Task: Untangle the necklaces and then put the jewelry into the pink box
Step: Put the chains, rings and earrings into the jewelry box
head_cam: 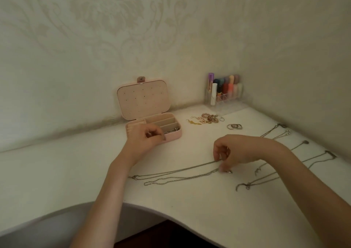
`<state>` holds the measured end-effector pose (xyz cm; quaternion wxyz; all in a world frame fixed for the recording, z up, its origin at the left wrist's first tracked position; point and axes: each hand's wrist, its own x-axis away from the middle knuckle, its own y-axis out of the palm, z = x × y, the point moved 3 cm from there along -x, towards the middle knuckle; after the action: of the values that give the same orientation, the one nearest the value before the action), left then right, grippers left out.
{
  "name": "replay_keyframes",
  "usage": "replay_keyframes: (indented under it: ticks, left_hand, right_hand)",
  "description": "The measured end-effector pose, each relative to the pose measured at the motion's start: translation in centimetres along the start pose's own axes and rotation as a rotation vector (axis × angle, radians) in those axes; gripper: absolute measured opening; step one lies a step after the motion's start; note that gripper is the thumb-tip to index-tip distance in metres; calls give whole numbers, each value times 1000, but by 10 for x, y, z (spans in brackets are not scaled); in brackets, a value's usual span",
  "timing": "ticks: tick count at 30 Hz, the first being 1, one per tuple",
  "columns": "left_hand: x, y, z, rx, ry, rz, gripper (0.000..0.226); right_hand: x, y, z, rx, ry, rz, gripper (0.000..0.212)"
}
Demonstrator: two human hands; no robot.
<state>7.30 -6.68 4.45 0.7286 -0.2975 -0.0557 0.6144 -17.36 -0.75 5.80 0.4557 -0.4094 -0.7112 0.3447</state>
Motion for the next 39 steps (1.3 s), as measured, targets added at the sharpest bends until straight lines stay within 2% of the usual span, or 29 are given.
replay_keyframes:
  ticks: [2,4,15,19,21,24,27,31,34,39]
  left_hand:
    - [5,3,3,-9,8,-11,25]
    - [12,7,7,-16,10,-33,17]
    - [24,30,34,-54,86,-150,28]
    - [22,53,44,-146,159,-185,14]
    - [20,67,47,-155,150,-199,14]
    - [18,80,50,-56,59,-243,25]
    - [17,80,51,8,0,-306,18]
    - [17,60,38,62,-112,-317,11]
    - [15,32,27,46,-142,-264,14]
    - [8,-15,16,5,-149,-159,14]
  right_hand:
    - [2,0,3,-10,19,105,24]
    - [4,-2,7,14,50,178,23]
    - [7,-1,21,-17,50,254,12]
    - [4,1,19,77,-50,305,19]
    - [3,1,16,-50,-103,380,19]
    - [0,-9,4,-501,-198,513,12]
    - [-10,-25,-6,-942,-223,528,14]
    - [-27,-43,-14,-1394,-228,494,16]
    - [-39,-62,-16,-1464,-238,625,18]
    - [-55,-85,-30,-1283,-307,806,22]
